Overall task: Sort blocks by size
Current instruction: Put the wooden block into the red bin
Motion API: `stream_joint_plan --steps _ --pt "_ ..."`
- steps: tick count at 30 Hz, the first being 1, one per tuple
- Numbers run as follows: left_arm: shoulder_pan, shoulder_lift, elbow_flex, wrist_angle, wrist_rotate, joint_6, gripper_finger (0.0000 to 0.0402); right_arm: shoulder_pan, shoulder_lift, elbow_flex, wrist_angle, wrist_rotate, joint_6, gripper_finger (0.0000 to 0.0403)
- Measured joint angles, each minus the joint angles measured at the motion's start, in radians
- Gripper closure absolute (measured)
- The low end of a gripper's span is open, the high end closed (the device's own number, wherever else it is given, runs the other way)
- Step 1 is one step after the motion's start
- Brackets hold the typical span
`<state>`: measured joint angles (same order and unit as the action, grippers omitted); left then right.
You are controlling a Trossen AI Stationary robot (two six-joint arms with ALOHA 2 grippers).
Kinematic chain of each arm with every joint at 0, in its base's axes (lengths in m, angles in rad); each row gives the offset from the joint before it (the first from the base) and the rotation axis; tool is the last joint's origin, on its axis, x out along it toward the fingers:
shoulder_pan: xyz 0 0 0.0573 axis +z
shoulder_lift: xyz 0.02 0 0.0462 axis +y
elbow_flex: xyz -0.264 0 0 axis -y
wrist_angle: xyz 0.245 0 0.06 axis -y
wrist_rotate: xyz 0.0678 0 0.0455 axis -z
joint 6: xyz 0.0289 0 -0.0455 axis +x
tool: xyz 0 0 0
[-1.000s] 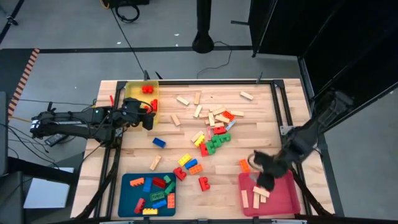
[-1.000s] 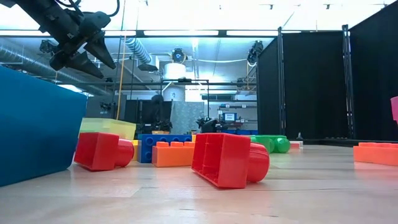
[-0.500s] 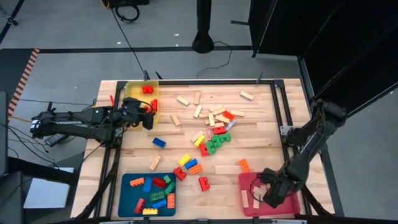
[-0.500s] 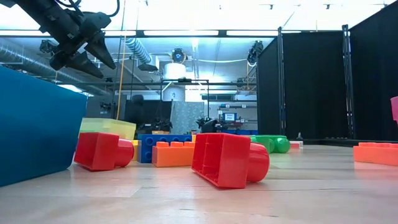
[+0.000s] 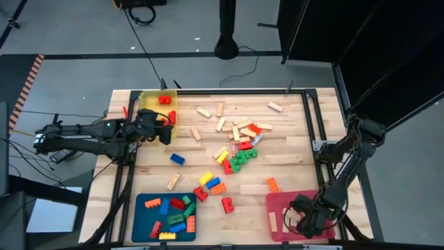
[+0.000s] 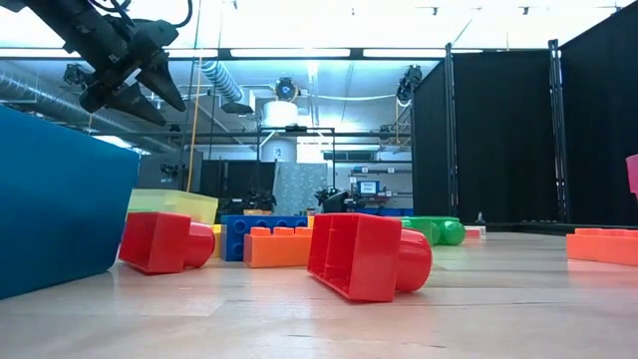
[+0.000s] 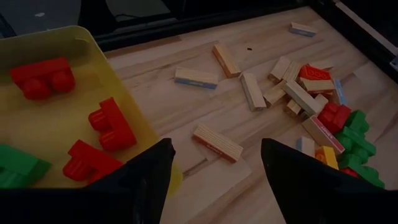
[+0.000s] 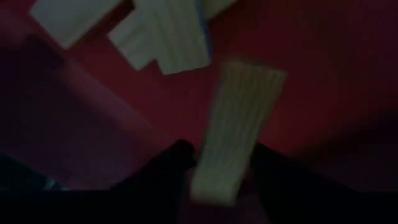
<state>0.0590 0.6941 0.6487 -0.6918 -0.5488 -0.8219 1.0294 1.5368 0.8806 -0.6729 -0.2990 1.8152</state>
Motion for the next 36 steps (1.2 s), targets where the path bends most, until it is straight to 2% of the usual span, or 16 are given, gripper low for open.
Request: stream_joint_plan --steps 3,6,11,16,21,27,31,36 --pt "0.000 0.000 0.000 0.000 0.000 0.001 0.0149 0.000 0.000 0.000 -0.013 -0.009 0.017 0.0129" --pt "0.000 0.000 0.000 0.000 0.000 0.001 0.0149 -0.008 -0.005 0.000 -0.018 -0.017 0.018 0.0088" --pt "0.000 0.000 0.000 0.000 0.000 0.002 0.0149 -0.082 -0.085 0.013 -0.022 -0.017 -0.020 0.0084" --pt "0.000 0.000 0.000 0.000 0.000 0.005 0.0149 -0.251 -0.215 0.019 -0.043 0.049 -0.154 0.0104" --pt "0.000 0.000 0.000 0.000 0.000 0.005 0.0149 -0.538 -0.301 0.020 -0.079 0.163 -0.495 0.0120" --pt "0.000 0.000 0.000 0.000 0.000 0.004 0.0149 -0.979 -0.260 0.020 -0.211 0.251 -0.760 0.0142" --pt "0.000 0.000 0.000 -0.001 0.000 0.003 0.0149 -1.214 -0.196 0.020 -0.193 0.295 -1.118 0.0154" --pt "0.000 0.000 0.000 -0.001 0.000 0.002 0.0149 -1.392 -0.115 0.020 -0.184 0.329 -1.574 0.0158"
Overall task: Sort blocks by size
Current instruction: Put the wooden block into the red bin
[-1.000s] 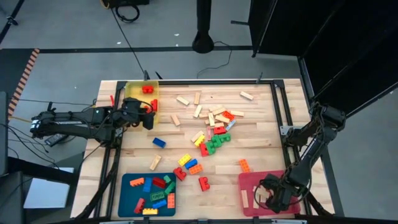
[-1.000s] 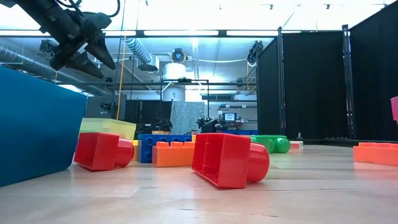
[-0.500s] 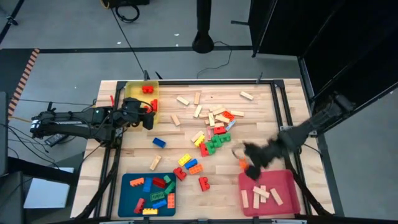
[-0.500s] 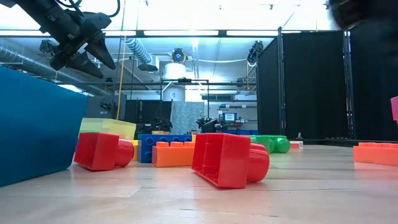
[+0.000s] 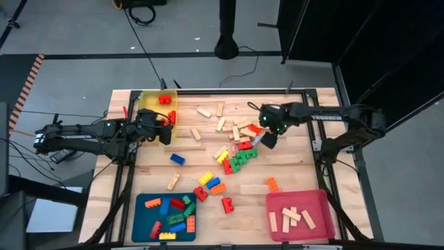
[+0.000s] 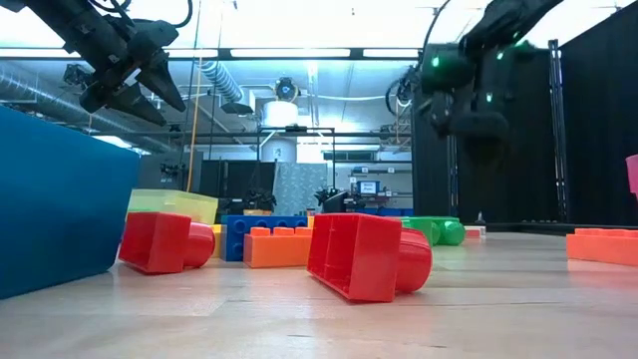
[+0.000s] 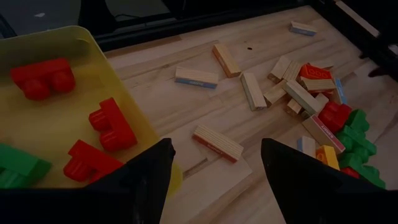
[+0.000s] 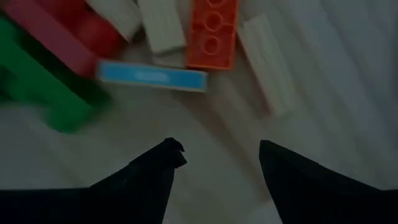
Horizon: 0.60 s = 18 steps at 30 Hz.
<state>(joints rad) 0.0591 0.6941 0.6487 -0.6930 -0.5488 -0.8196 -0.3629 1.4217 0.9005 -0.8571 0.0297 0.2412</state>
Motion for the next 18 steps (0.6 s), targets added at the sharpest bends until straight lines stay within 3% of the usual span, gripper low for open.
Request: stream_joint_plan --steps 6,18 --pt "0.000 0.000 0.000 0.000 0.000 0.000 0.0149 -0.102 0.086 0.000 0.015 0.051 -0.377 0.0157" --pt "0.000 0.000 0.000 0.000 0.000 -0.004 0.0149 -0.151 0.206 -0.001 0.098 0.050 -0.548 0.0141"
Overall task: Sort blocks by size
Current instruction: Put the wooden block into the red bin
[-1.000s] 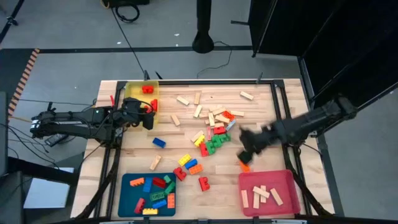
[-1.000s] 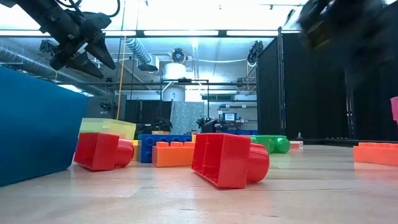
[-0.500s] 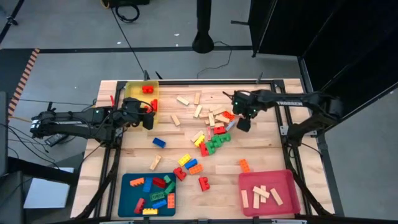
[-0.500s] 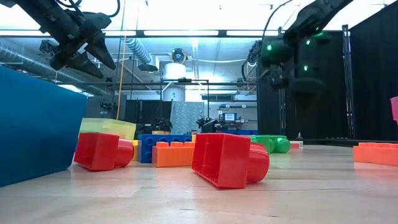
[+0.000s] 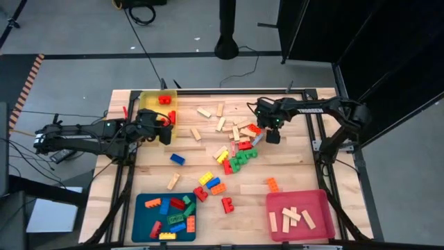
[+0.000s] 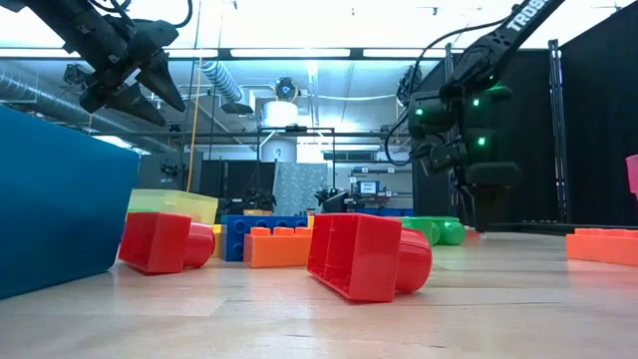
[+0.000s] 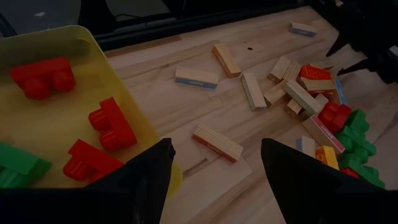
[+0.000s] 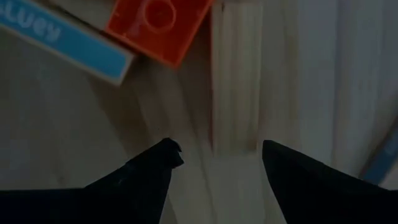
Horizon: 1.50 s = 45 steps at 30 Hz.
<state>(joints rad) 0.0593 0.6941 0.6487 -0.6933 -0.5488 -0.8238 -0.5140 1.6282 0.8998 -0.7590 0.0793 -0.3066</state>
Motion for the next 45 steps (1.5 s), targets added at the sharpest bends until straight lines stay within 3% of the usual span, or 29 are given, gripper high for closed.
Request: stream_joint_plan --steps 8,15,24,32,38,45 --pt "0.000 0.000 0.000 0.000 0.000 0.000 0.0149 0.000 0.071 0.002 0.044 -0.012 0.014 0.0149" --pt "0.000 0.000 0.000 0.000 0.000 0.000 0.0149 0.002 0.121 0.011 0.027 -0.035 0.104 0.0274" --pt "0.000 0.000 0.000 0.001 0.000 -0.001 0.0149 0.004 0.051 0.098 -0.037 -0.032 0.208 0.0271" --pt "0.000 0.000 0.000 0.001 0.001 -0.001 0.0149 0.046 -0.042 0.262 -0.374 -0.067 0.343 0.0271" --pt "0.000 0.000 0.000 0.000 0.008 0.004 0.0149 0.263 -0.213 0.275 -0.551 -0.158 0.560 0.0271" --pt "0.000 0.000 0.000 0.000 0.011 0.005 0.0149 0.725 -0.390 0.276 -0.577 -0.188 1.138 0.0271"
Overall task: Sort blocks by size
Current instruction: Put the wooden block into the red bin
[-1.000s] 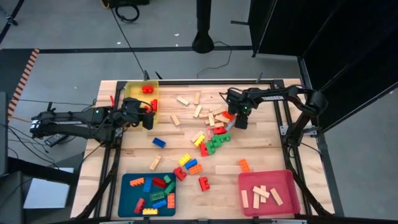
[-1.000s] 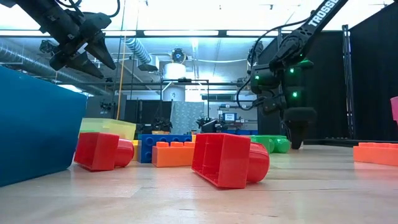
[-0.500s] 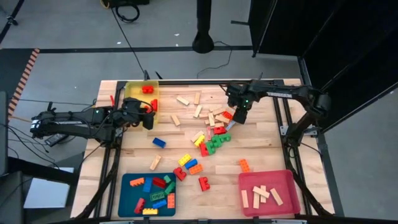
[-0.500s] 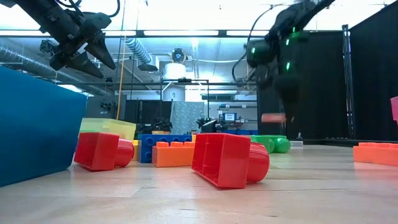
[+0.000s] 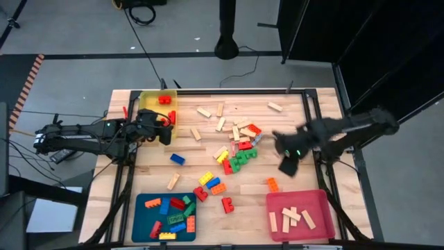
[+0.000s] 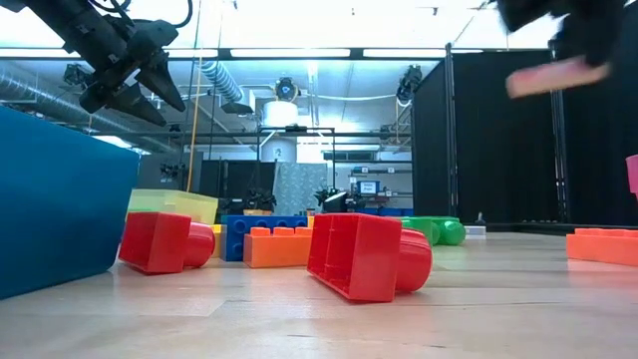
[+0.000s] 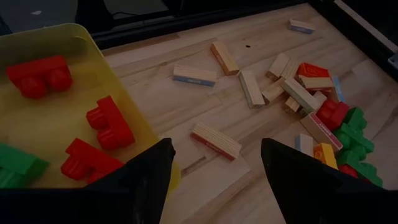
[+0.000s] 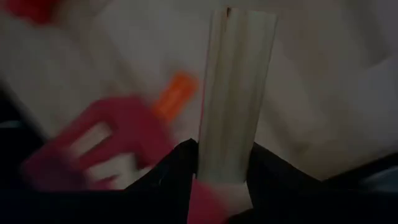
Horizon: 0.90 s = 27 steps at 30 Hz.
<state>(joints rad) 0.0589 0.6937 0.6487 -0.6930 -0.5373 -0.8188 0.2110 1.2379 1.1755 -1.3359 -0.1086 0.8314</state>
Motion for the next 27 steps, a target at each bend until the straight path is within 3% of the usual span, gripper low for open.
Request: stream_joint_plan --steps 7,12,20,27 --pt "0.000 0.000 0.000 0.000 0.000 0.003 0.0149 0.440 -0.007 0.000 0.037 0.001 0.541 0.0271" --pt "0.000 0.000 0.000 0.000 0.000 0.003 0.0149 0.625 0.052 0.000 0.029 -0.038 0.759 0.0271" --pt "0.000 0.000 0.000 0.000 0.000 0.003 0.0149 0.738 0.207 -0.001 0.064 -0.178 0.803 0.0271" --pt "0.000 0.000 0.000 0.000 0.000 0.003 0.0149 0.758 0.322 -0.005 0.090 -0.201 0.767 0.0271"
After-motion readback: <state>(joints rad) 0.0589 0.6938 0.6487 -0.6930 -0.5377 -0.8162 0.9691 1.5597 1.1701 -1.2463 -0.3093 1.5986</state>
